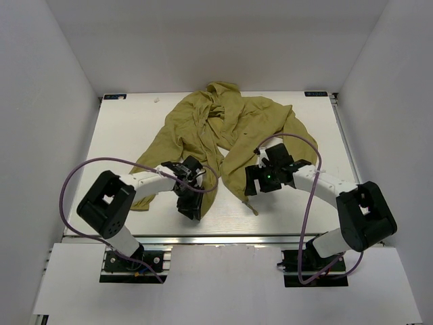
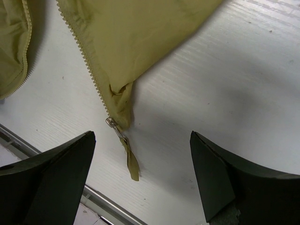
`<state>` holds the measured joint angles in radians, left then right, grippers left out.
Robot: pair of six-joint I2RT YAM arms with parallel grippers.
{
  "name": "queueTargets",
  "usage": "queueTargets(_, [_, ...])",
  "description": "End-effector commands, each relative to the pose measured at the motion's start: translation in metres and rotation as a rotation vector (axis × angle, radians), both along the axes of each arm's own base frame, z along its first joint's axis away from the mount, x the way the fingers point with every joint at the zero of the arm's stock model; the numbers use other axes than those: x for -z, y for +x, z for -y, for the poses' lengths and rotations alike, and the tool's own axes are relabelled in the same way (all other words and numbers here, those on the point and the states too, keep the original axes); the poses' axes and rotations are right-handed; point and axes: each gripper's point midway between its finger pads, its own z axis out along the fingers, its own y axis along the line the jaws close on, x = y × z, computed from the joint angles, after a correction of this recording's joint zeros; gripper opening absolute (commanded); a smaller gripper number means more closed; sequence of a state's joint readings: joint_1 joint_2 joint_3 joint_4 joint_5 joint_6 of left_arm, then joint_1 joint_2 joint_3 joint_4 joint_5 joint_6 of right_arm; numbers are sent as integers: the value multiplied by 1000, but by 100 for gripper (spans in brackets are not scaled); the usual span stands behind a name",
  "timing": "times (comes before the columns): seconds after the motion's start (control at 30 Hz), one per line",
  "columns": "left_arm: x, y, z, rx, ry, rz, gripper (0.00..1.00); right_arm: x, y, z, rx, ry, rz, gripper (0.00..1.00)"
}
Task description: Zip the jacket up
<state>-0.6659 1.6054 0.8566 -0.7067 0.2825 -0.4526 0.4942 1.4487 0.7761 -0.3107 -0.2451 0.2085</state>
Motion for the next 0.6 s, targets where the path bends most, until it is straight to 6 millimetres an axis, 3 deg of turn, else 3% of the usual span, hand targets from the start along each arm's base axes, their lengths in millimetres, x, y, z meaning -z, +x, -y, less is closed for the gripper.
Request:
queueTargets(0.0, [4, 11, 5, 23, 4, 33, 43, -6, 4, -11, -43, 24, 29, 87])
queueTargets(0.27, [1, 18, 4, 21, 28, 52, 44, -5, 5, -19, -60, 38, 24, 84])
queueTargets(0.57, [-1, 23, 9, 29, 17, 54, 36, 1, 8, -34, -83, 62, 2, 76])
